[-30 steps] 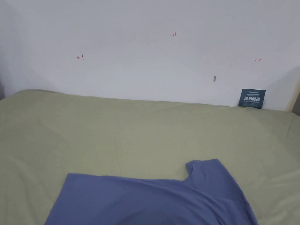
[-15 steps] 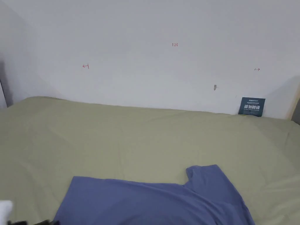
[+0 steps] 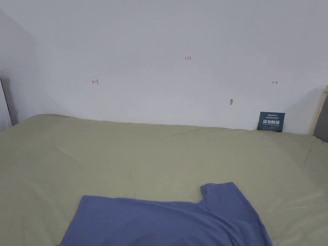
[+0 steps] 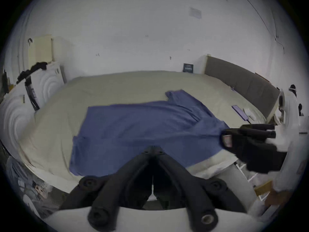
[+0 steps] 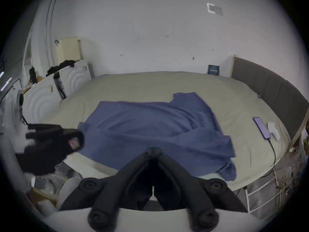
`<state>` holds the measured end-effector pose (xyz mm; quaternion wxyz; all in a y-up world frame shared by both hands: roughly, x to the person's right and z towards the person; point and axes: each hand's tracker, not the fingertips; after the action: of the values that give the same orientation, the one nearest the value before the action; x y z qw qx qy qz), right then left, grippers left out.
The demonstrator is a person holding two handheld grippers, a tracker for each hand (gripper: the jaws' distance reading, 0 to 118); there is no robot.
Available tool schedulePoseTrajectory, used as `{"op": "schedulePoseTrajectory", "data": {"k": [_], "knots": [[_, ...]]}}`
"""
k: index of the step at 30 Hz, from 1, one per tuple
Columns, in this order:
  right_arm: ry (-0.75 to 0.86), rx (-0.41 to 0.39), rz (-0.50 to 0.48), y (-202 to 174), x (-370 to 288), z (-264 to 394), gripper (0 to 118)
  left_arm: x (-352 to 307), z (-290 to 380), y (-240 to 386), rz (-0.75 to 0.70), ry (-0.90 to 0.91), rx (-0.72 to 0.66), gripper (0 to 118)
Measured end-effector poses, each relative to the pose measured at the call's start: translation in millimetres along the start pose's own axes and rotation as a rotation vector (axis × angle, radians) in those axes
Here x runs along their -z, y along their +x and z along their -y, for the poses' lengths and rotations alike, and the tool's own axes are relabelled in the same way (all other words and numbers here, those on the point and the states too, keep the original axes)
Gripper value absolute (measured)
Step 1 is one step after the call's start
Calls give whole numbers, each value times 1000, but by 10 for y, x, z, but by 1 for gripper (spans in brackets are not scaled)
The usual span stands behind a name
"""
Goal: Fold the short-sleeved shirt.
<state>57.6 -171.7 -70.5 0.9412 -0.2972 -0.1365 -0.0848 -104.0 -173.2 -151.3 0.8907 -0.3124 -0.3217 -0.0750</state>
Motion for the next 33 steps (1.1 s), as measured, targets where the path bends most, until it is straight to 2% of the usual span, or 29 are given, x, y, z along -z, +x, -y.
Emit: {"op": "schedulePoseTrajectory", "data": {"k": [6, 11, 14, 15, 17, 18, 19, 20, 22, 23, 27, 29, 30, 31, 32, 33], "knots": [[11, 9, -10, 148, 115, -207, 1, 166, -281, -372, -24, 18, -31, 0], [52, 38, 4, 428, 391, -647, 1, 735, -1087, -1429, -33, -32, -150, 0], [66, 44, 10, 601, 566, -847, 1, 1313, -1540, -2138, -25, -170, -180, 0], [66, 46, 13, 654, 631, -897, 1, 1507, -1648, -2346, 19, -237, -194, 6], [48, 58, 7, 788, 775, -985, 1, 1971, -1862, -2681, 30, -367, -170, 36], [34, 65, 5, 847, 838, -1012, 1, 2160, -1920, -2820, 9, -379, -153, 61], [19, 73, 6, 912, 908, -1036, 1, 2402, -1965, -2926, -73, -410, -122, 82], [7, 73, 11, 965, 974, -1050, 1, 2586, -1974, -3016, -84, -445, -117, 83], [-19, 89, 17, 1087, 1098, -1065, 1, 2948, -1943, -3161, -125, -493, -149, 83], [-38, 103, 20, 1154, 1160, -1075, 1, 3107, -1885, -3200, -76, -515, -142, 83], [-78, 212, -6, 1513, 1421, -1221, 1, 3415, -1648, -3022, -101, -582, -102, 79], [-96, 231, -13, 1809, 1671, -1472, 1, 3199, -1639, -2832, -131, -492, -51, 66], [-146, 228, -42, 1960, 1852, -1595, 2, 3150, -1659, -2803, -113, -481, -56, 51], [-188, 208, -49, 2126, 2072, -1744, 4, 3113, -1665, -2782, -45, -474, -73, 4], [-245, 163, -61, 2291, 2343, -1880, 14, 3055, -1662, -2744, -71, -459, -56, 1], [-312, 157, -26, 2393, 2577, -2004, 35, 3045, -1657, -2716, -84, -473, -44, 1]]}}
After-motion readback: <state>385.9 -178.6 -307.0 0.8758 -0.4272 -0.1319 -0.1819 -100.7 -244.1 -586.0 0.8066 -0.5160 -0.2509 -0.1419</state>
